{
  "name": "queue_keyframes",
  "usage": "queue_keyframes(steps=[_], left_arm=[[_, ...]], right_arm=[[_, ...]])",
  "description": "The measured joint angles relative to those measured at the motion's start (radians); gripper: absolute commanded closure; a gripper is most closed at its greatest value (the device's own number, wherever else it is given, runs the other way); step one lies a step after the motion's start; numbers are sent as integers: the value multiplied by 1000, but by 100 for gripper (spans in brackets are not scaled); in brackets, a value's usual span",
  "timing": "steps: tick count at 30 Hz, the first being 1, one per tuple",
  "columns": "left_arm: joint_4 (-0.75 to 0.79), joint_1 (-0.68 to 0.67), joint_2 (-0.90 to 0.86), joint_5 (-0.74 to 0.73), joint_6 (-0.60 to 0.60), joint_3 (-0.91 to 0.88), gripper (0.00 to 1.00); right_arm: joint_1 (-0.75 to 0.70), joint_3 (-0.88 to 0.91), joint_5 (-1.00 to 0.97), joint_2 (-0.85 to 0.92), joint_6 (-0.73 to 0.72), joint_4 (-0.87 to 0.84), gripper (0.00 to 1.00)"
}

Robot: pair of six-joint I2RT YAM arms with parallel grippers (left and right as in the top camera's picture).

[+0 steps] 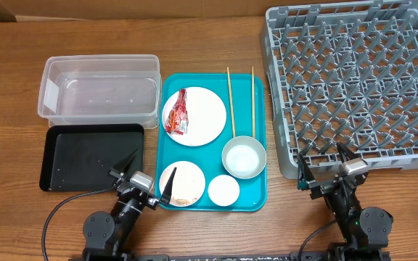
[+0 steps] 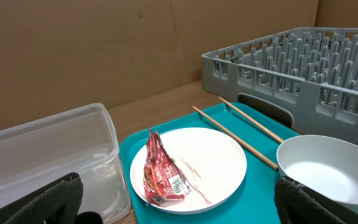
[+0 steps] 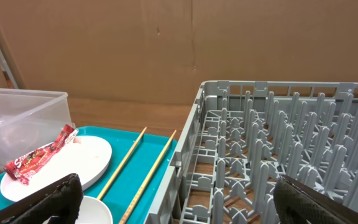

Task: Sort waste into correct bins and load items into the dishwasher
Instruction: 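Move both grippers forward toward the teal tray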

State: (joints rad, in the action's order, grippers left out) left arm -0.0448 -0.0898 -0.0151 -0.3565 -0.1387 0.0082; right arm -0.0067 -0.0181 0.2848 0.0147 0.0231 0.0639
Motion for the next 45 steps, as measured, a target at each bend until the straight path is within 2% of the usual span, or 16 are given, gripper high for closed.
queue_keyframes(steps=[21,26,31,35,38,42,45], left_arm=[[0,0,0,-23,7,0,0],[11,0,0,-148,87,0,0],[75,0,0,-267,244,1,0],[57,0,-1,-310,338,49,0],[-5,0,-20,-313,369,161,0],[-177,0,-128,-312,390,389,0],[-361,0,-302,-337,399,588,0]], right_arm=[[0,0,41,0,-31,0,0],[0,0,130,0,-196,-11,0],[0,-2,222,0,-295,6,0],[0,-60,249,2,-324,96,0],[0,-190,241,20,-327,222,0],[0,-426,202,135,-317,462,0],[0,-596,176,286,-283,645,0]])
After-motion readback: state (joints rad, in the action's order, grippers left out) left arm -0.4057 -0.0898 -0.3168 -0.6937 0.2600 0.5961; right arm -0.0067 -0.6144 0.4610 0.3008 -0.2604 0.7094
